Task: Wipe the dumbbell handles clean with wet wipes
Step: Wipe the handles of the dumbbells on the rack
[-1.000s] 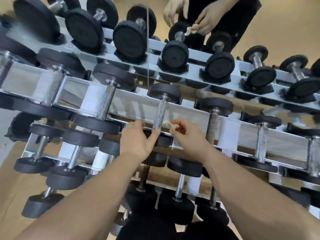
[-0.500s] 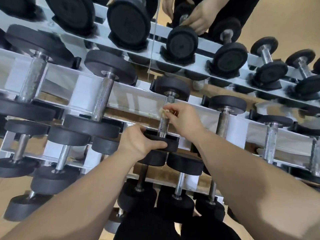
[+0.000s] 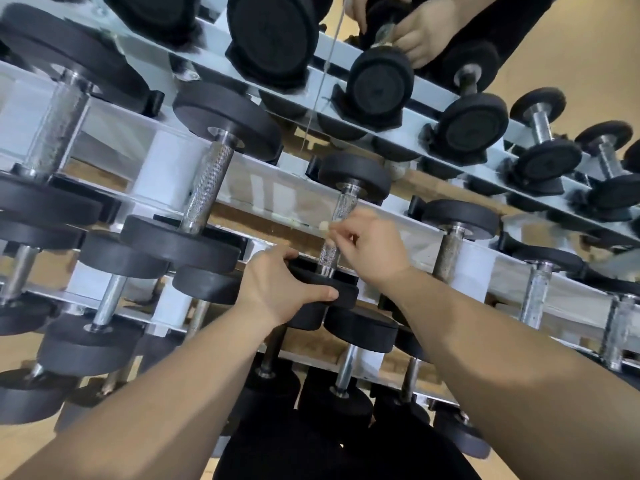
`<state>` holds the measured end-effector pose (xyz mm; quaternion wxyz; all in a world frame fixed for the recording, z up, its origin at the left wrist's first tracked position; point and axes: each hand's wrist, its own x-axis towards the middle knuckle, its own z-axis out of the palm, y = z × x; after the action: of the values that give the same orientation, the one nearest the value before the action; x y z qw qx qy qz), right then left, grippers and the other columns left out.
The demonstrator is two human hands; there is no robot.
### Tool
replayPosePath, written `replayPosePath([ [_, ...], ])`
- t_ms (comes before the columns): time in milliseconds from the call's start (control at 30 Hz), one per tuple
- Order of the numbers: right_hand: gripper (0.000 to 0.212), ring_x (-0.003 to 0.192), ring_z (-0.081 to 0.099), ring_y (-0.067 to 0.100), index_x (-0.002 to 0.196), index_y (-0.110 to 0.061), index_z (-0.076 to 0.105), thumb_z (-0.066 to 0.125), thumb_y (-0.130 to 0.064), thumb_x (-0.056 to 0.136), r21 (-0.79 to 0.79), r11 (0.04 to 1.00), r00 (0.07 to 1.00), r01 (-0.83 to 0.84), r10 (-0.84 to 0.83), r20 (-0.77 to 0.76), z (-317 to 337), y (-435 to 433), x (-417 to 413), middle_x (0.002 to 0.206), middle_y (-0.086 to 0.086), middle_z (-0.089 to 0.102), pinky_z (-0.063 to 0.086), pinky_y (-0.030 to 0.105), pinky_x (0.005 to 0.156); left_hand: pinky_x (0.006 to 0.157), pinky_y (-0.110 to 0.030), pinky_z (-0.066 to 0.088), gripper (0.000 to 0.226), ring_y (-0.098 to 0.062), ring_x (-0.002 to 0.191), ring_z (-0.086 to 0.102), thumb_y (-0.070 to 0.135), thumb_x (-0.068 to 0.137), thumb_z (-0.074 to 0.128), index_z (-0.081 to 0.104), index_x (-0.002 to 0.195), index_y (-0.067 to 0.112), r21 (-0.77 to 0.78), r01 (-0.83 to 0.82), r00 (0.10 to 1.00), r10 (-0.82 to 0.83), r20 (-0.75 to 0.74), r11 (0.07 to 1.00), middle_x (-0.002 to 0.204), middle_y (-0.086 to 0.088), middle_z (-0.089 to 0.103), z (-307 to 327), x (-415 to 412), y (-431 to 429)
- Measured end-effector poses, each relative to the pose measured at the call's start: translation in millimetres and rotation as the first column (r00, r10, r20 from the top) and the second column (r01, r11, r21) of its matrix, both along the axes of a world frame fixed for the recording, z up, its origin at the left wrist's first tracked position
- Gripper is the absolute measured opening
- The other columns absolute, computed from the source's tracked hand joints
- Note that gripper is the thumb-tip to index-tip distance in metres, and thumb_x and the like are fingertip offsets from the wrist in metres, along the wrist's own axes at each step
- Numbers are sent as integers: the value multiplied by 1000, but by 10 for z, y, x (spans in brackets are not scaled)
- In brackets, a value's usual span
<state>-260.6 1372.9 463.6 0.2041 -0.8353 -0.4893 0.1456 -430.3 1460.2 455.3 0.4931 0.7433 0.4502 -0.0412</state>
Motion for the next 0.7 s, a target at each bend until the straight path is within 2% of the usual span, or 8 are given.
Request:
replayPosePath([
  [67, 12, 77, 59, 18, 90, -17, 75, 66, -25, 94, -6, 995, 995, 103, -103, 7, 12, 130, 56, 88, -3, 56, 51, 34, 72, 96, -30, 50, 91, -17, 110, 62, 56, 49, 96, 65, 125, 15, -15, -10, 1000, 11, 8, 1000, 116, 0, 67, -14, 1, -15],
  [167, 11, 78, 56, 18, 87, -17, 69, 65, -24, 95, -17, 989, 989, 144, -143, 20, 6, 159, 34, 88, -5, 51, 44, 29, 71, 87, -25, 48, 82, -14, 102, 61, 56, 49, 96, 65, 115, 19, -19, -24, 1000, 25, 12, 1000, 109, 5, 65, -6, 1, -57],
  [300, 10, 75, 55, 16, 79, -19, 68, 71, -16, 88, -38, 999, 999, -23, 21, -40, -9, -69, -94, 80, -8, 51, 48, 34, 68, 93, -30, 51, 82, -14, 104, 62, 53, 48, 97, 65, 115, 19, -20, -44, 998, 45, 44, 999, 109, 5, 66, 5, -6, -68],
  [400, 8, 72, 57, 19, 79, -16, 68, 69, -16, 88, -64, 993, 996, -94, 94, -8, 2, -134, -114, 79, -8, 53, 50, 35, 64, 94, -33, 52, 86, -15, 104, 61, 52, 46, 98, 63, 118, 20, -27, -50, 997, 51, 62, 998, 110, 5, 66, 6, -10, -65],
  [467, 13, 73, 58, 24, 80, -14, 66, 63, -18, 92, -72, 996, 997, -57, 60, 45, 14, -48, -49, 83, -1, 57, 51, 40, 65, 92, -33, 53, 90, -14, 104, 61, 54, 44, 98, 63, 120, 21, -23, -52, 997, 54, 58, 998, 111, 6, 65, -10, -15, -67],
  [600, 16, 76, 57, 22, 85, -13, 62, 57, -21, 98, -10, 989, 985, 147, -145, 93, 78, 150, 102, 92, 4, 54, 49, 40, 71, 90, -33, 54, 97, -13, 101, 61, 63, 37, 95, 62, 120, 24, -30, -61, 997, 62, 38, 998, 112, 7, 63, -43, 8, -79],
  [700, 12, 77, 55, 23, 86, -13, 59, 57, -19, 96, -19, 996, 992, 90, -88, 91, 36, -5, 69, 90, 3, 54, 48, 42, 69, 93, -40, 55, 101, -16, 106, 59, 71, 30, 86, 60, 119, 30, -24, -65, 997, 66, 27, 998, 114, 8, 59, -25, 42, -134],
])
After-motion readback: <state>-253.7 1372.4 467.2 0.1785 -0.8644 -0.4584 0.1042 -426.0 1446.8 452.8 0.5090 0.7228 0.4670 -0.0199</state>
